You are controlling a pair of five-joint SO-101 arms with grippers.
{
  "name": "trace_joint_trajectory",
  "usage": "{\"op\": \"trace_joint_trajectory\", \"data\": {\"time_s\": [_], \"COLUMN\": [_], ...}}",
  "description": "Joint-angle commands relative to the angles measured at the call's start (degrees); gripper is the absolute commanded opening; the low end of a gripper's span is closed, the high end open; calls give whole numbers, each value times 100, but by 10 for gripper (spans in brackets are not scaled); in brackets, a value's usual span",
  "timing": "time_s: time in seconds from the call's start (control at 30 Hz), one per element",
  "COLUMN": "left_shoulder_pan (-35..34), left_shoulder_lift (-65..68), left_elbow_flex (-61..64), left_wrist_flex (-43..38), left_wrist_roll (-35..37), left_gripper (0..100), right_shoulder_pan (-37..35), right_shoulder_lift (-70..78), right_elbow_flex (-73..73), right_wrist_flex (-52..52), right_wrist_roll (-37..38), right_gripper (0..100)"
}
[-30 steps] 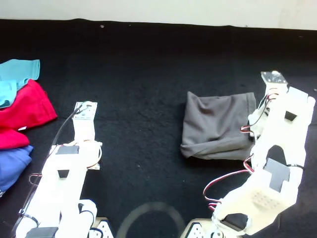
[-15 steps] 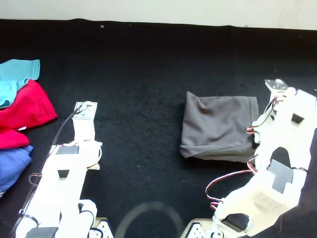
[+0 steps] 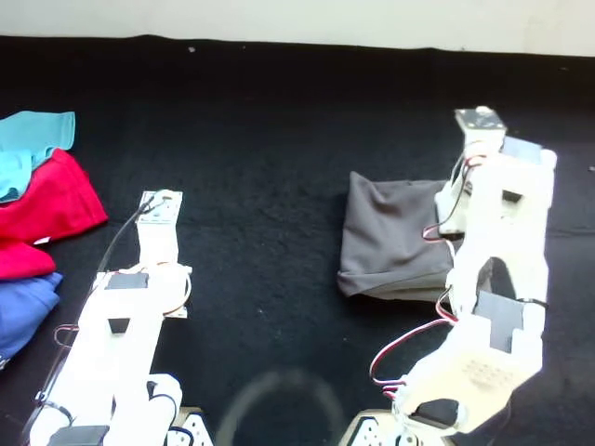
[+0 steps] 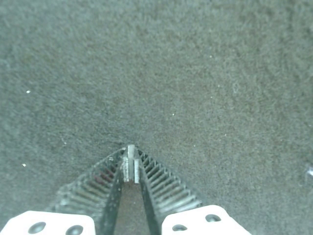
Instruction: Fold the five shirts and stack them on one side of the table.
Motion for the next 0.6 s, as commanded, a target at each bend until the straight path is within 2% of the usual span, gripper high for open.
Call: {"op": "trace_joint_trajectory", "data": {"time_s": [0.0, 0.47, 0.57], "left_shoulder_pan": [48, 48, 48], "left_shoulder_lift": [-92, -92, -92], "left_elbow_flex": [-13, -13, -13], "left_wrist_flex": [-105, -105, -105], "left_wrist_roll": [-26, -26, -26], "left_gripper": [9, 9, 9], "right_shoulder_pan": [48, 523, 716], "right_shoulder_lift": [-321, -365, -365], "right_elbow_flex": [356, 681, 673], "right_wrist_flex": [-365, 505, 752], "right_wrist_roll": [-53, -44, 352], "right_gripper": [7, 7, 7]}}
